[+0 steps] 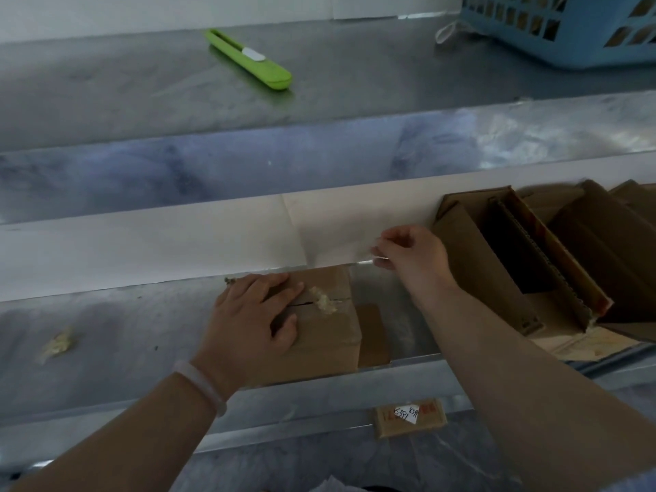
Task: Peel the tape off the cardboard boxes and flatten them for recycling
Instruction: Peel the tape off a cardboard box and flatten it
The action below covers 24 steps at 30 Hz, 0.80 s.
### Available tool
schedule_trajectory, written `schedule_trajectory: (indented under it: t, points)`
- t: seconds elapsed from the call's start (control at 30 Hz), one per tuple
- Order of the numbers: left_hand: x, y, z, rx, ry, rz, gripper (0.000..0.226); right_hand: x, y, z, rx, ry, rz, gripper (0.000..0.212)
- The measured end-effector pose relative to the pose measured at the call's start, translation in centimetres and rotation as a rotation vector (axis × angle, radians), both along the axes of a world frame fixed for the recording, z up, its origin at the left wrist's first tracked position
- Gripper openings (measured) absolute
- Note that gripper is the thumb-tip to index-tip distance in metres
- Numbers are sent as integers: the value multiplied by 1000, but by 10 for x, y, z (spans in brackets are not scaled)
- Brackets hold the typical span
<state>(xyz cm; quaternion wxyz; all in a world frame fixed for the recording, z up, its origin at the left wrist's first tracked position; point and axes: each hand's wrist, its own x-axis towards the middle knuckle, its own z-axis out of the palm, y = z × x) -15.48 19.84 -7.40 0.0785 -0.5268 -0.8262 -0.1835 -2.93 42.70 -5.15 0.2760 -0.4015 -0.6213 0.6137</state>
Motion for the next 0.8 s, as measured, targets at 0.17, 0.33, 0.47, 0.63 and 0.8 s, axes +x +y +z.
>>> schedule_trajectory:
  t: [0.17,0.33,0.47,0.63,0.8]
  points:
    - [-1,0,-1,-25,-7,16,46,-1,-22,0,-115,99,134,14]
    - [-2,0,-2,-10,-5,16,45,3,-43,5,83,107,320,14]
    - [-1,0,-2,-19,-5,17,46,0,-56,2,682,-238,554,12]
    - [-1,1,-1,-23,-3,12,46,8,-55,-7,1032,-215,579,16]
    - [-2,-1,0,-45,-23,17,47,15,-35,-6,882,-197,624,33]
